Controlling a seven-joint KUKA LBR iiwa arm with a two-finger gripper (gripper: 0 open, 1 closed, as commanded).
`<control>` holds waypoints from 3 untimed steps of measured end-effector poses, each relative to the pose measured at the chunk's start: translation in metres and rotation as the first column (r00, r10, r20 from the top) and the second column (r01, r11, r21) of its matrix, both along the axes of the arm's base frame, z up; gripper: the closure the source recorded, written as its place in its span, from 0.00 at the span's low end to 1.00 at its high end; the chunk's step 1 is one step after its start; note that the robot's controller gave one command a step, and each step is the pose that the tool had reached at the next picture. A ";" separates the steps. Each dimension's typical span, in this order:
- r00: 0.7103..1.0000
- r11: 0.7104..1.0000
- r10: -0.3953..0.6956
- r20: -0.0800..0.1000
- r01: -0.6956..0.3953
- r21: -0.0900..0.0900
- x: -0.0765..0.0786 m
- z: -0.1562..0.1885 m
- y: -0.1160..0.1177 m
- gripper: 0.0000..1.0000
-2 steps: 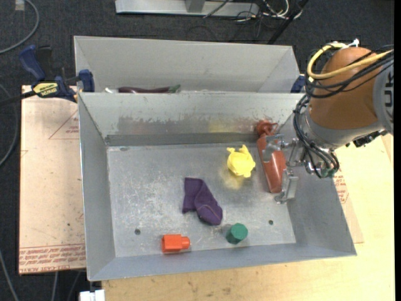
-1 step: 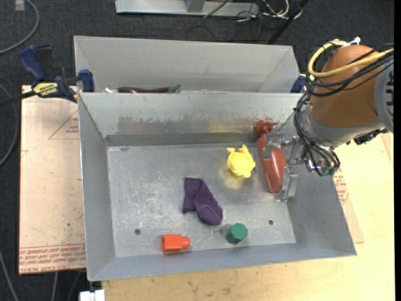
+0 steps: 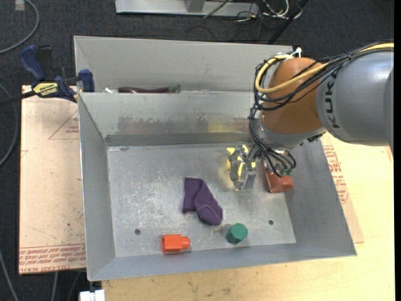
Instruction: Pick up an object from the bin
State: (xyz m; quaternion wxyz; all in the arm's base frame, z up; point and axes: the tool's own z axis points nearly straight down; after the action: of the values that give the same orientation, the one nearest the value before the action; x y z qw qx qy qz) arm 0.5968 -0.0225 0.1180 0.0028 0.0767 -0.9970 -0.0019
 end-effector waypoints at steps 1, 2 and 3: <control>1.000 1.000 0.001 0.001 -0.001 -0.001 0.000 0.001 -0.001 0.00; 1.000 1.000 0.001 0.001 -0.001 -0.001 0.000 0.001 -0.001 0.00; 0.996 0.996 -0.087 0.007 0.087 -0.001 -0.007 -0.008 0.002 0.00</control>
Offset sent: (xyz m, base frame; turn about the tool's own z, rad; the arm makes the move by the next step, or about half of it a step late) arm 0.0000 0.0000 0.0000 0.0000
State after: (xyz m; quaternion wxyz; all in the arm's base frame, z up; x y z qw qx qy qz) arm 0.5897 -0.0204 0.1099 -0.0005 0.0334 -0.9994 -0.0011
